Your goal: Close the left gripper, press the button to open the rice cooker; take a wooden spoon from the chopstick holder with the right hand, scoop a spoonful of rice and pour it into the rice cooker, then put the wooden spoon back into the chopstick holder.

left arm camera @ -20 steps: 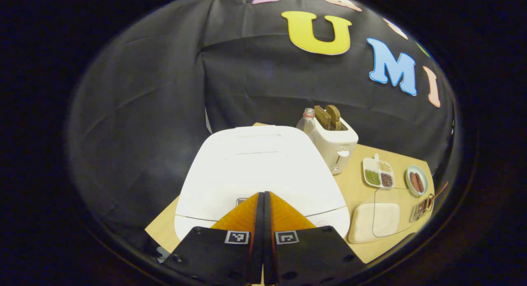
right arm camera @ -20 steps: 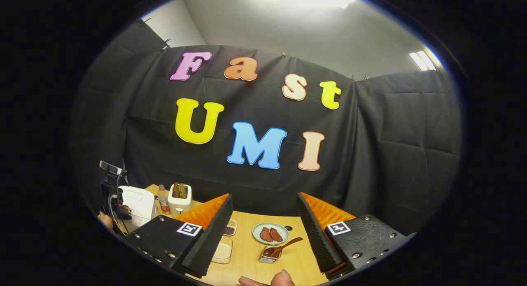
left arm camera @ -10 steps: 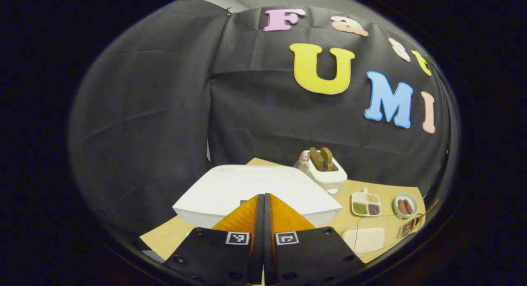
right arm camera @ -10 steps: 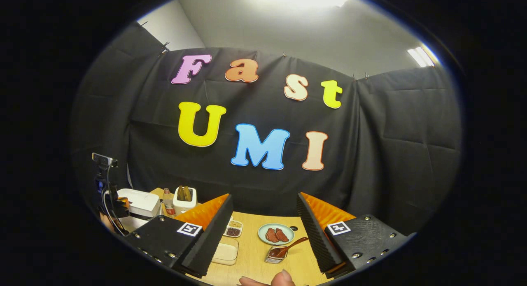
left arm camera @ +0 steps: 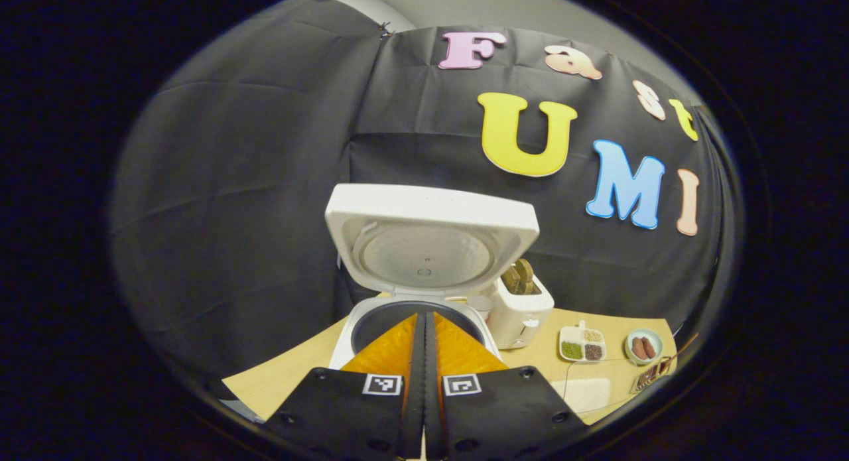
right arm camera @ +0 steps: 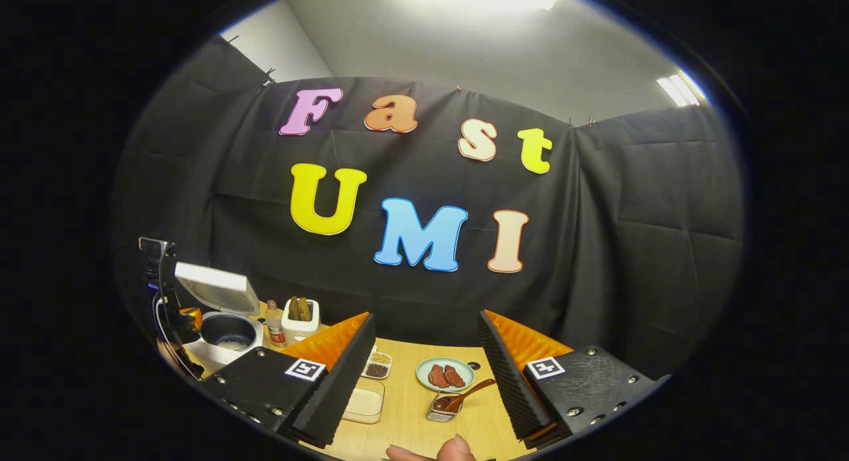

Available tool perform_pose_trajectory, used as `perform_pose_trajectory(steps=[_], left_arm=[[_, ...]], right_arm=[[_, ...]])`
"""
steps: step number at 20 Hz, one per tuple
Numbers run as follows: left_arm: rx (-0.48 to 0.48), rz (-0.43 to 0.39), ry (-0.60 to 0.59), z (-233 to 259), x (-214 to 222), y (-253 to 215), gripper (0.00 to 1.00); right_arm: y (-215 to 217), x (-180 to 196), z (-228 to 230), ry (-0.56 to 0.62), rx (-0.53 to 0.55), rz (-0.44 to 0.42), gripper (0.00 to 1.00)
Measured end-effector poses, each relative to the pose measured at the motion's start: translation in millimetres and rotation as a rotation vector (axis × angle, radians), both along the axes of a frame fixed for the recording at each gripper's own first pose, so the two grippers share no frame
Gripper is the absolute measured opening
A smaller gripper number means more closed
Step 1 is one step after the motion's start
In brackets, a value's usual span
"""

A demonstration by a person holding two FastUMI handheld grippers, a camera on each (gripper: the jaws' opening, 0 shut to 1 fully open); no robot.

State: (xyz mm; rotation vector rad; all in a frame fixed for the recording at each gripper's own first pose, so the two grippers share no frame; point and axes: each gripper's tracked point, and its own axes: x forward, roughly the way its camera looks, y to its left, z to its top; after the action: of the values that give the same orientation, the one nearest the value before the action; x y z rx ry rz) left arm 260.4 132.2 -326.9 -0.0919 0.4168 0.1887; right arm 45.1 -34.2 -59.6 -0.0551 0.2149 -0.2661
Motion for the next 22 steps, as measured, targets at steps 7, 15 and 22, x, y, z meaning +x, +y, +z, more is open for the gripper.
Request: perform_pose_trajectory(steps=[7,15,22], left_arm=[[-0.004,-0.018,-0.030,24,-29,-2,0.09],[-0.007,-0.030,-0.049,49,-64,-22,0.10],[0.049,-0.020,-0.025,67,-107,-60,0.47]], right_arm=[[-12,-3,-29,0.032,0.078,-0.002,0.95],[-61,13,-106,0.116,0.232,-0.011,0.95],[-143,32,-217,0.225,0.423,-0.098,0.96]])
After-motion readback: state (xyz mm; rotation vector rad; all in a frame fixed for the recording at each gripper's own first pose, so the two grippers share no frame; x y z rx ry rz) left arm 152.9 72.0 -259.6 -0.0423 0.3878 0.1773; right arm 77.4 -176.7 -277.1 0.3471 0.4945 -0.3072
